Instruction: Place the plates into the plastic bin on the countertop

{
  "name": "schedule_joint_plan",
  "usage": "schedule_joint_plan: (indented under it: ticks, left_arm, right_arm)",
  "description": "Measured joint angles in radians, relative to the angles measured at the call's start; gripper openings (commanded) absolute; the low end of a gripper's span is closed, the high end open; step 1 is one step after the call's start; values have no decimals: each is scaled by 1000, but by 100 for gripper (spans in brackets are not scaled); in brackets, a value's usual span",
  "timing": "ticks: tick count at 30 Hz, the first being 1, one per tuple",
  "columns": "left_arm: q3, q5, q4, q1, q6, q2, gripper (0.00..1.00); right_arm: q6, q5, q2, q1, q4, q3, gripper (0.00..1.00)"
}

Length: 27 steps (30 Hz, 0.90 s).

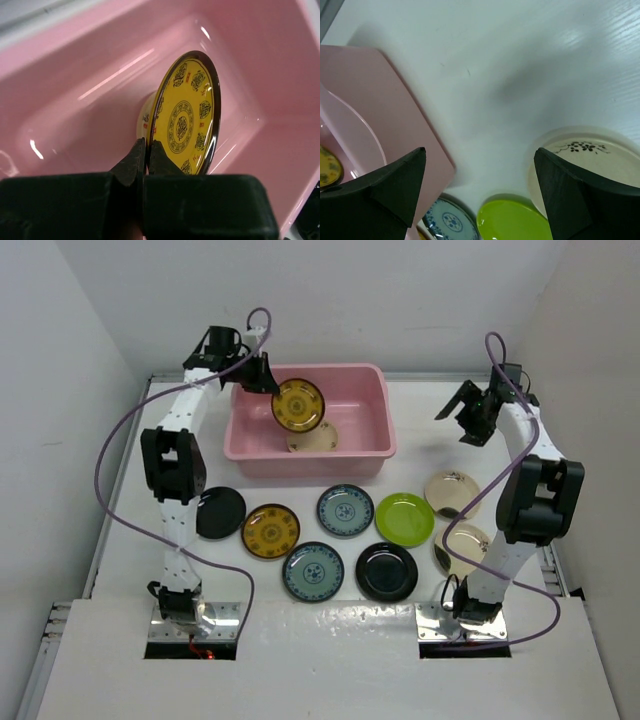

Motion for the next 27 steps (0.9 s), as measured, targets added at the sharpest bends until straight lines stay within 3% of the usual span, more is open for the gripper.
schedule_joint_plan:
  ticks: [6, 13, 17, 20, 27]
  left_arm:
    - [-44, 5, 17, -27, -2, 21, 0]
    - [-123, 1, 48, -68, 23, 26, 35]
    - [-156, -15, 75, -81, 31, 44, 49]
    - [-161, -31, 83, -83, 44, 53, 52]
    - [-64, -64, 94, -77, 59, 55, 54]
  right_arm:
    - [-26, 2, 0, -18, -89, 35, 89]
    - [-16, 18, -66, -102, -130, -84, 90]
    - [-6, 48, -136, -155, -155, -207, 87]
    - [-16, 72, -148, -180, -174, -277, 79]
    - [-30, 123, -117, -224, -184, -416, 74]
